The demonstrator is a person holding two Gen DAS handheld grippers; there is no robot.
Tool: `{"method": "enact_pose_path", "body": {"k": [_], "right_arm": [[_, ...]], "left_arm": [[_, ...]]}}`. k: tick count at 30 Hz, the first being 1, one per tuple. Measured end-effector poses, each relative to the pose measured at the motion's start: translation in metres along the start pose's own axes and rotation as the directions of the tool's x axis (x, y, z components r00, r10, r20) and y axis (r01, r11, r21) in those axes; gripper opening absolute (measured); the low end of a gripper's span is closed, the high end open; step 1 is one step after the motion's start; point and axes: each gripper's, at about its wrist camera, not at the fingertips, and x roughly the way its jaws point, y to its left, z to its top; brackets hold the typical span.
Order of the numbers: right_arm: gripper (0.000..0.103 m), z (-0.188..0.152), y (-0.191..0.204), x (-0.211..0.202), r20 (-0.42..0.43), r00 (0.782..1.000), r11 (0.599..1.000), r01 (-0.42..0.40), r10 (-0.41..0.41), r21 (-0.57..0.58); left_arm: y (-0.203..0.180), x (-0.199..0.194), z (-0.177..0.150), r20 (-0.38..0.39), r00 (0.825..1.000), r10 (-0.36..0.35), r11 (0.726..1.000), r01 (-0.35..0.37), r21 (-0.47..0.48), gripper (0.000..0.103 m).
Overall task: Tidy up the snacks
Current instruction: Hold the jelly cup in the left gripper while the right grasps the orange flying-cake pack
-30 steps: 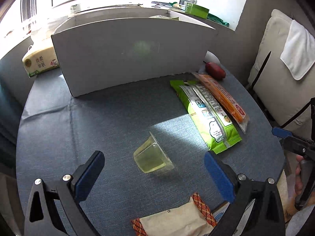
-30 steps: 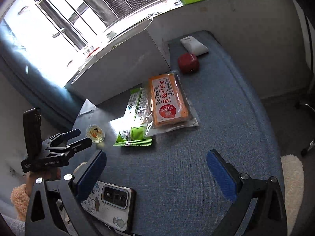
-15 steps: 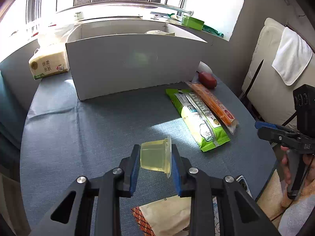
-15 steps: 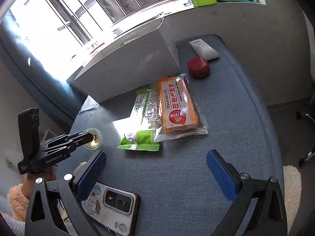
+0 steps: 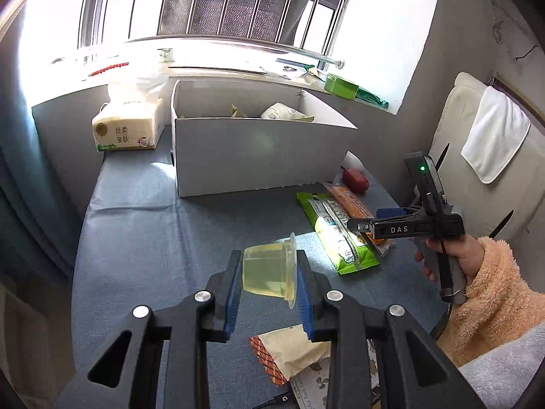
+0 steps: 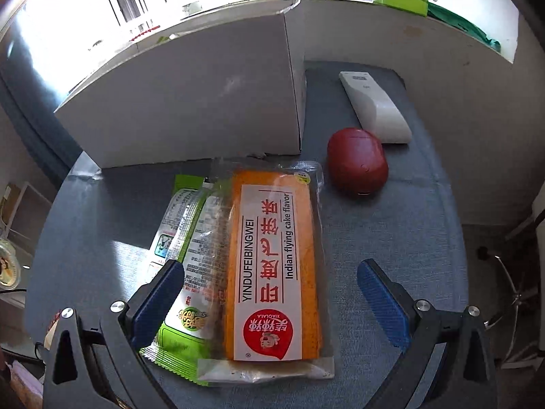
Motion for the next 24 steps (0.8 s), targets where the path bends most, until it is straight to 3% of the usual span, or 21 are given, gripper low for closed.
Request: {"method": "enact_pose_path", "body": {"k": [4,7,8,9,10,13,15,17,18,19,20,22,24], "right_arm": [[0.055,-0.003,0.002,-0.013,0.042,0.999,1.000,0.014,-0.014,0.004],[0.051,-0.008,-0.011,-0.020,0.036,0.998,0.996,-0.062,0.060,0.071],[0.039,-0.011,-0.013,-0.029,0.073,0.991,0.989,-0.122,0.117,0.078],[0.010,-0.013,-0.014,-0.040,0.094,0.985,0.985,-0.151,0.143,0.086],[0.000,-0.013,-0.014,-0.047,0.098,0.988,0.987,-0.132,0.122,0.095],[0.000,-0.012,-0.009,-0.057,0.109,0.994,0.998,-0.034,0.029,0.045],[0.000,-0.013,-0.011,-0.057,0.103,0.993,0.996,-0.065,0.059,0.058],[0.004,-0.013,-0.009,-0.057,0.138,0.990,1.000,-0.013,0.012,0.012],[0.040,-0.013,-0.008,-0.055,0.132,0.991,0.999,0.035,-0.035,0.001],[0.094,-0.011,-0.009,-0.051,0.125,0.989,0.997,0.077,-0.077,0.010],[0.103,-0.012,-0.012,-0.052,0.149,0.987,0.998,0.065,-0.067,0.016],[0.102,-0.010,-0.015,-0.052,0.167,0.986,1.000,0.019,-0.019,0.004],[0.102,-0.006,-0.015,-0.042,0.133,0.989,0.997,0.069,-0.063,-0.041]], "left_arm": [[0.005,0.002,-0.001,0.005,1.000,-0.012,1.000,0.012,-0.019,0.032],[0.006,0.003,0.003,0.014,1.000,-0.019,1.000,0.019,-0.018,0.032],[0.006,0.003,0.005,0.018,1.000,-0.022,1.000,0.023,-0.020,0.032],[0.007,0.003,0.008,0.022,0.999,-0.031,0.999,0.032,-0.023,0.032],[0.008,0.003,0.011,0.028,0.999,-0.037,0.999,0.037,-0.022,0.032],[0.007,0.008,0.022,0.038,0.999,-0.023,1.000,0.024,-0.008,0.032],[0.004,0.008,0.026,0.048,0.998,-0.045,0.999,0.045,-0.002,0.032],[0.002,0.010,0.027,0.043,0.998,-0.044,0.999,0.044,0.007,0.032],[0.001,0.011,0.027,0.039,0.998,-0.046,0.999,0.046,0.006,0.032],[0.000,0.012,0.026,0.036,0.998,-0.048,0.999,0.048,0.005,0.032],[0.000,0.012,0.026,0.032,0.998,-0.048,0.999,0.048,0.009,0.032],[0.000,0.011,0.024,0.029,0.999,-0.044,0.999,0.044,0.007,0.032],[0.001,0.011,0.023,0.028,0.999,-0.044,0.999,0.044,0.000,0.032]]}}
